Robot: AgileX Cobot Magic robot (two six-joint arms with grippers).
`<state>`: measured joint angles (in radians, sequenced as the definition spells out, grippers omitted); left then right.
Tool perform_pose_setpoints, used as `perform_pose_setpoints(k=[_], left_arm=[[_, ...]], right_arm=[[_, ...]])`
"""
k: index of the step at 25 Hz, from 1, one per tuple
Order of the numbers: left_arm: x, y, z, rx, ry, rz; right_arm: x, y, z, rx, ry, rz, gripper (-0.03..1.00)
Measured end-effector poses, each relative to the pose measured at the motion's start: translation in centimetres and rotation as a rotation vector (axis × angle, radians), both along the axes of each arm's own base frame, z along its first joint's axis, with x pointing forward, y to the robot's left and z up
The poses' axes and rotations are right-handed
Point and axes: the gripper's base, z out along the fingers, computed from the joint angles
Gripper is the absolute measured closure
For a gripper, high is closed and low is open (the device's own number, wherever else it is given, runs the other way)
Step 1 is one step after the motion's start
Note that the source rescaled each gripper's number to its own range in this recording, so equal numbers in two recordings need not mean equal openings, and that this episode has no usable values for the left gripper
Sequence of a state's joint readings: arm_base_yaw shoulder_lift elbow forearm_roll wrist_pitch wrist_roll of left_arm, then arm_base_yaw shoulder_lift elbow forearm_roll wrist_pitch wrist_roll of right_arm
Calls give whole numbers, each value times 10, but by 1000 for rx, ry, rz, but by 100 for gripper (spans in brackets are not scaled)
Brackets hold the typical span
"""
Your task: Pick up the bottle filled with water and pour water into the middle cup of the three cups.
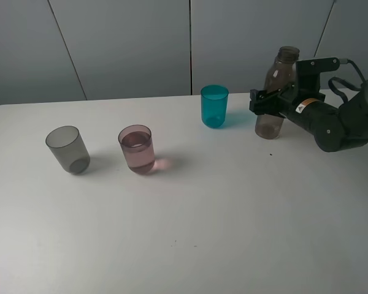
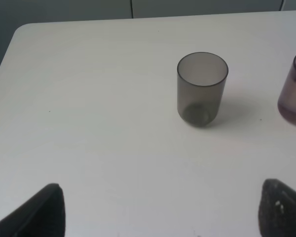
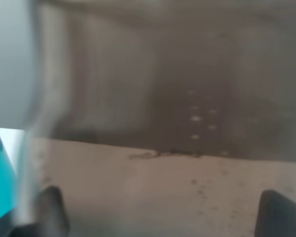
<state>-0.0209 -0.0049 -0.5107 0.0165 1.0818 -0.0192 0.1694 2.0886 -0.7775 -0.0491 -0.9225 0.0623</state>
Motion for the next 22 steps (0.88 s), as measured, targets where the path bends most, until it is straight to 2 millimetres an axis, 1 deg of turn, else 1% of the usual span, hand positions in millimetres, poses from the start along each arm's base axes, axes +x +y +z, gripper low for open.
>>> perform_pose_setpoints(k=[2,3,6,7,9,12,16,19,22], left_arm=[[0,0,0,0,0,0],[0,0,0,0,0,0],[0,0,0,0,0,0],[0,0,0,0,0,0],[0,0,0,0,0,0],[0,0,0,0,0,0],[0,0,0,-2,0,1],[0,0,0,-2,0,1],[0,0,0,-2,0,1]], right_arm=[[-3,0,-2,-3,6,6,32],[-6,0,-4,-6,18,9,26],[-17,-2,-6,-13,42,11,3],[-23,-3,-4,-21,49,9,-1],[-34,-7,-1,-34,61,-10,-2],[-59,-16,3,-41,107,-56,-3],[-88,-23,18,-41,168,-89,-3],[-101,-25,38,-38,199,-87,-3],[-112,-26,73,-22,150,-82,-3]])
